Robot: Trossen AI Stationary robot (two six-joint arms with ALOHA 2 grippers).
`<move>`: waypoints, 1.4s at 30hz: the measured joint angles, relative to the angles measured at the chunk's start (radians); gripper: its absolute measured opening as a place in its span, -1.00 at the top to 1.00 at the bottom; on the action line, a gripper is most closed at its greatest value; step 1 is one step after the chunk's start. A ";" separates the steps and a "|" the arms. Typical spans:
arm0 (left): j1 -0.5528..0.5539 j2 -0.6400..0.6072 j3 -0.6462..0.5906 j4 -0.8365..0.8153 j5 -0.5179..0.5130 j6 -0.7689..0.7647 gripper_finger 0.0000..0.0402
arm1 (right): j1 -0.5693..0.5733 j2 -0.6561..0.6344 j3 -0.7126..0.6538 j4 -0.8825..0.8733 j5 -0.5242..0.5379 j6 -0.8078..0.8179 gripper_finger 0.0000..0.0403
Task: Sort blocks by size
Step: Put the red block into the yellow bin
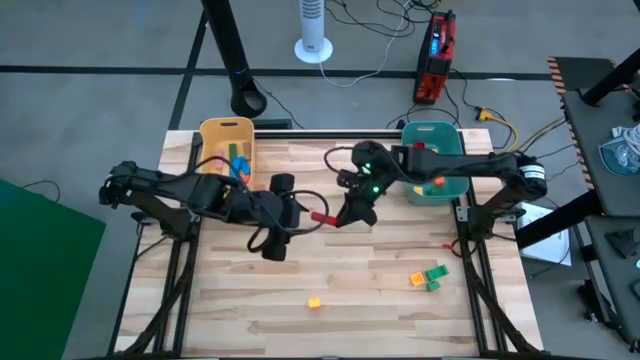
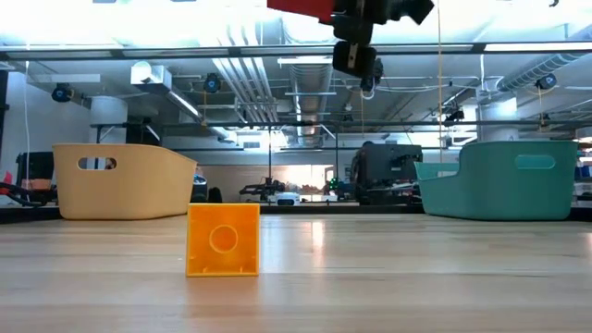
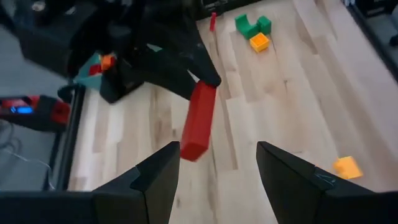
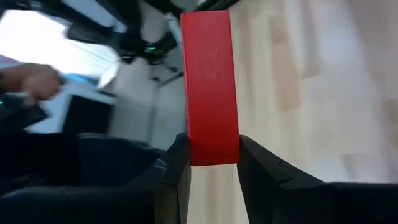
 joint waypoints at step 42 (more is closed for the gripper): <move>0.032 0.010 -0.009 0.085 0.058 0.075 0.80 | -0.018 0.082 0.026 0.393 -0.222 0.240 0.36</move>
